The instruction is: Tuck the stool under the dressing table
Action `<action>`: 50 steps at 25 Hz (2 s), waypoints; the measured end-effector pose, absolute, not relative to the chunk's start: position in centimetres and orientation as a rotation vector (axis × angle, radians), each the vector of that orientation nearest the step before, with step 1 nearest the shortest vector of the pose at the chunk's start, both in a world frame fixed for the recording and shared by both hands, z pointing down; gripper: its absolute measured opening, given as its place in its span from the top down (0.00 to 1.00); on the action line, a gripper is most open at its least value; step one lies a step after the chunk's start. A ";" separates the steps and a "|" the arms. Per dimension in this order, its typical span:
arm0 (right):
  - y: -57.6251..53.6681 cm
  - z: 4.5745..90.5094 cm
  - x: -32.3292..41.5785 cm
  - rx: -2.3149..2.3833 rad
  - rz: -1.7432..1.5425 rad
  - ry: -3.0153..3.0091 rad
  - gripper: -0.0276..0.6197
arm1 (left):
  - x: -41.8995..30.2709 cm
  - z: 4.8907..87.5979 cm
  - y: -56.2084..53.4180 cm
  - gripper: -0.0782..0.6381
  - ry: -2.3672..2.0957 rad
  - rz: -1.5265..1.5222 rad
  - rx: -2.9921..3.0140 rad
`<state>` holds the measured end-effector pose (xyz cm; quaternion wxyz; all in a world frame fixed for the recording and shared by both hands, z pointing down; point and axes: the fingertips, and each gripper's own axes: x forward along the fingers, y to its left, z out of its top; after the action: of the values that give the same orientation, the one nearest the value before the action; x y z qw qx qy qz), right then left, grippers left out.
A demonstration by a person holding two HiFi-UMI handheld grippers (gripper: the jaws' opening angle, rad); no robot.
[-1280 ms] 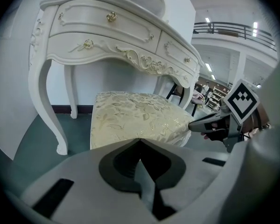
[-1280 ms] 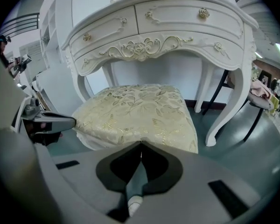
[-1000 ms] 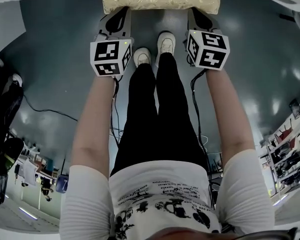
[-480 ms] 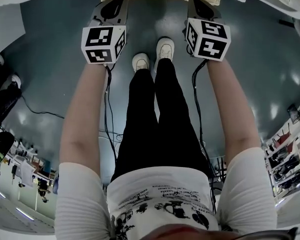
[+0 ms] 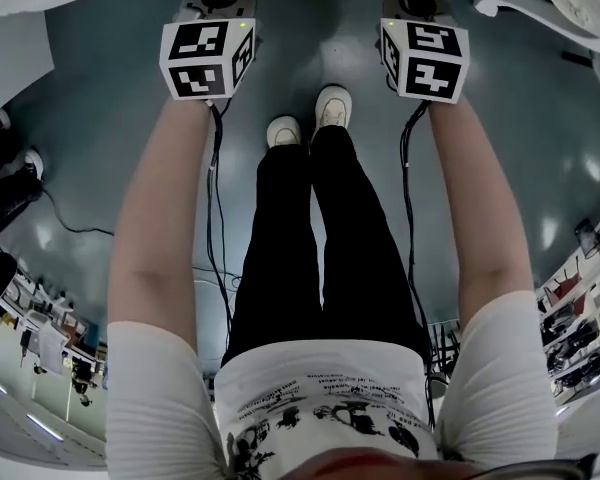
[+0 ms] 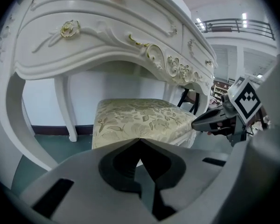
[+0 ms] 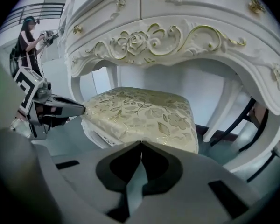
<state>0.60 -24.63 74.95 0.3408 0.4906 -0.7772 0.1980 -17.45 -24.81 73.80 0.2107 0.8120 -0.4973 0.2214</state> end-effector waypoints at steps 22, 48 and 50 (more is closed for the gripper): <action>-30.8 74.5 1.3 1.273 0.419 -2.025 0.93 | -16.9 73.4 -30.5 0.86 -1.472 0.622 2.274; -21.3 40.8 2.7 1.522 0.648 -2.288 0.93 | -14.2 40.6 -21.1 0.86 -1.429 0.257 2.474; -22.1 36.8 3.1 1.554 0.583 -2.332 0.93 | -13.8 36.4 -21.7 0.86 -1.450 0.218 2.540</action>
<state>3.09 -22.09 36.77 0.1391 0.5376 -0.8068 0.2018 -13.79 -21.70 36.36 0.1041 0.8613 -0.4917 0.0740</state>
